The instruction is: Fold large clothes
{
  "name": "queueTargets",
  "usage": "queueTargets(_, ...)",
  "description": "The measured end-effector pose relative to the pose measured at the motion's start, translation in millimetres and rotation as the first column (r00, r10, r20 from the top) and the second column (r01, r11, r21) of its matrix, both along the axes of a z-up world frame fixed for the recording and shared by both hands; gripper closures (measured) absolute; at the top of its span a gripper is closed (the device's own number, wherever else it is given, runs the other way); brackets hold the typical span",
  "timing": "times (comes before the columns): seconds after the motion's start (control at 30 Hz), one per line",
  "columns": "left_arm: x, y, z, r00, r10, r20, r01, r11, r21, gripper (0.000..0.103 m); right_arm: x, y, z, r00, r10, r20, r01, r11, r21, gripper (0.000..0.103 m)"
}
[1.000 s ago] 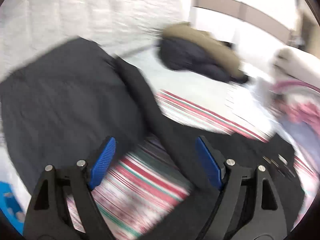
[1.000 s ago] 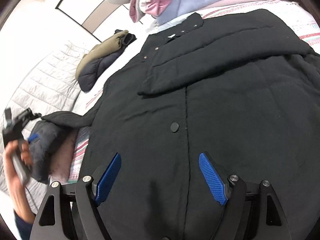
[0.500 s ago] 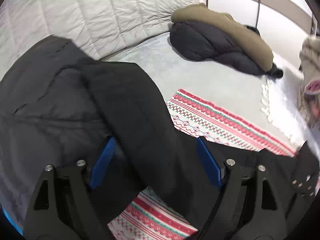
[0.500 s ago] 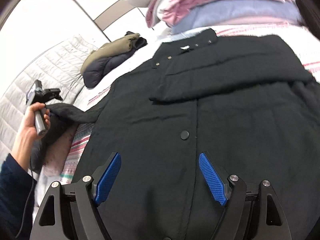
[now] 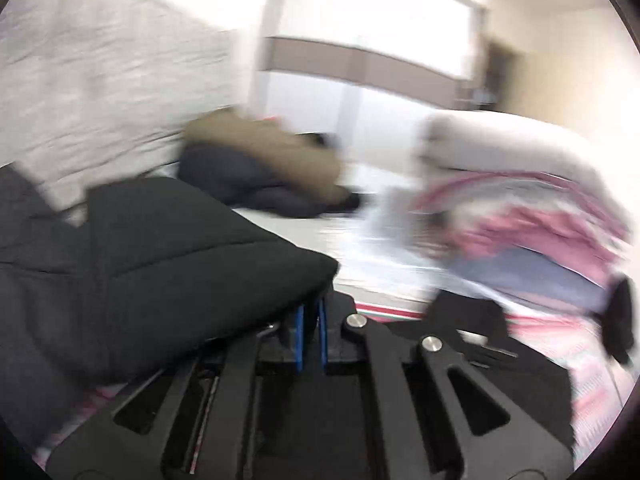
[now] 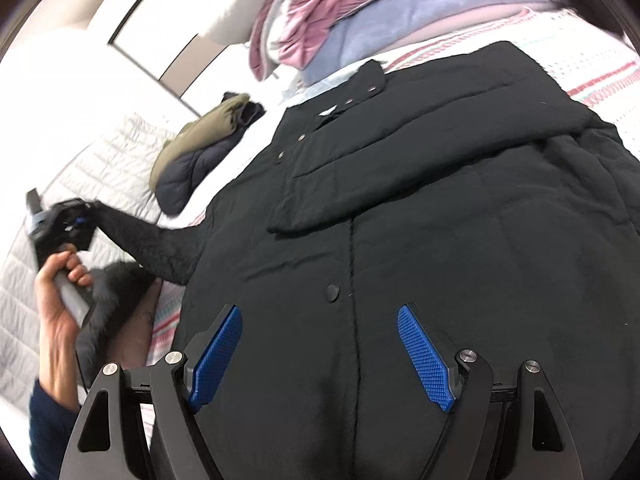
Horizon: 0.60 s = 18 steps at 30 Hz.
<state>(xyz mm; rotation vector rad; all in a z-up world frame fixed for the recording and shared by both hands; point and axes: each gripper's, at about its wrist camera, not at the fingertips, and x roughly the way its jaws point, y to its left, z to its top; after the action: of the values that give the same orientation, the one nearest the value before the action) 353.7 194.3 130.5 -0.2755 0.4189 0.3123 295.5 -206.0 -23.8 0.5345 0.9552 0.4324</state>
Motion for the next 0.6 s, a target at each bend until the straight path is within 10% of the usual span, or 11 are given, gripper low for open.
queueTargets(0.1, 12, -72, -18, 0.963, -0.266, -0.033, 0.265, 0.963, -0.047, 0.063, 4, -16, -3, 0.999, -0.040, -0.017, 0.041, 0.999, 0.032, 0.021)
queueTargets(0.17, 21, -120, -51, 0.869, -0.486, -0.097, 0.469, 0.870, -0.156, 0.032, 7, -30, -7, 0.996, -0.077, -0.039, 0.080, 0.995, 0.058, 0.021)
queueTargets(0.3, 11, -185, -109, 0.713, -0.661, -0.232, 0.626, 0.750, -0.215, 0.028, 10, -63, -19, 0.982, -0.159, -0.106, 0.172, 0.977, 0.128, 0.021)
queueTargets(0.43, -7, -206, -123, 0.699, -0.629, -0.340, 0.646, 0.759, -0.075, 0.028, 11, -84, -23, 0.968, -0.206, -0.145, 0.227, 0.962, 0.151, 0.021)
queueTargets(0.6, -11, -186, -125, 0.748, -0.541, -0.385, 0.560, 0.825, -0.070, 0.028, 13, -91, -24, 0.966, -0.198, -0.166, 0.228, 0.954, 0.192, 0.021)
